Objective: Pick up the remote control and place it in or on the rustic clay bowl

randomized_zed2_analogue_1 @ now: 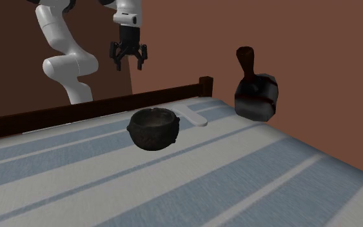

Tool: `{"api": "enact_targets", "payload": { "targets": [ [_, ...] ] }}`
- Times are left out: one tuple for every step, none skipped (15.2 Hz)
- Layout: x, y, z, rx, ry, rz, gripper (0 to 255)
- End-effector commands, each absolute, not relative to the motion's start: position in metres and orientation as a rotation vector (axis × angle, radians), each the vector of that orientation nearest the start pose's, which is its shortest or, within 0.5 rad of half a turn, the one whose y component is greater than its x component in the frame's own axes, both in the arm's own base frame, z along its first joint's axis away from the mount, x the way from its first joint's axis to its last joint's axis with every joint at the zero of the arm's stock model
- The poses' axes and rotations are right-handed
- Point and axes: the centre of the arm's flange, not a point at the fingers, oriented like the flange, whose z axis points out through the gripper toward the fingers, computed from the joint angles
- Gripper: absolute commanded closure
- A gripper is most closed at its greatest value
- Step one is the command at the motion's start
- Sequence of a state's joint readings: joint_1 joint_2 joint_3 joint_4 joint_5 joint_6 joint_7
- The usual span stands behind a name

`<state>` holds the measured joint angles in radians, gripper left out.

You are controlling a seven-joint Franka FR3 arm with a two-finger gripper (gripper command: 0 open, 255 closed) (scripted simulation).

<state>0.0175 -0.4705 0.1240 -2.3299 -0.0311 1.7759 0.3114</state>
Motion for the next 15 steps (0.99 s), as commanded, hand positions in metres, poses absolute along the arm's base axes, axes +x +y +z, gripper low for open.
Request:
{"api": "enact_targets", "payload": {
  "targets": [
    [0.417, 0.067, 0.494, -3.216, 0.313, 0.095, 0],
    [0.426, 0.071, 0.487, -3.209, 0.324, 0.09, 0],
    [0.436, 0.075, 0.48, -3.202, 0.335, 0.086, 0],
    [0.446, 0.08, 0.474, -3.196, 0.347, 0.081, 0],
    [0.456, 0.084, 0.467, -3.189, 0.358, 0.077, 0],
    [0.466, 0.088, 0.461, -3.182, 0.369, 0.072, 0],
    [0.475, 0.092, 0.454, -3.175, 0.38, 0.068, 0],
    [0.485, 0.096, 0.448, -3.168, 0.391, 0.063, 0],
    [0.495, 0.1, 0.442, -3.161, 0.402, 0.058, 0],
    [0.506, 0.104, 0.436, -3.154, 0.413, 0.054, 0],
    [0.516, 0.108, 0.429, -3.147, 0.424, 0.049, 0],
    [0.526, 0.111, 0.423, -3.14, 0.435, 0.045, 0],
    [0.536, 0.115, 0.417, -3.133, 0.446, 0.041, 0],
    [0.546, 0.119, 0.411, -3.126, 0.457, 0.036, 0],
    [0.557, 0.123, 0.405, -3.119, 0.468, 0.032, 0]
  ]
}}
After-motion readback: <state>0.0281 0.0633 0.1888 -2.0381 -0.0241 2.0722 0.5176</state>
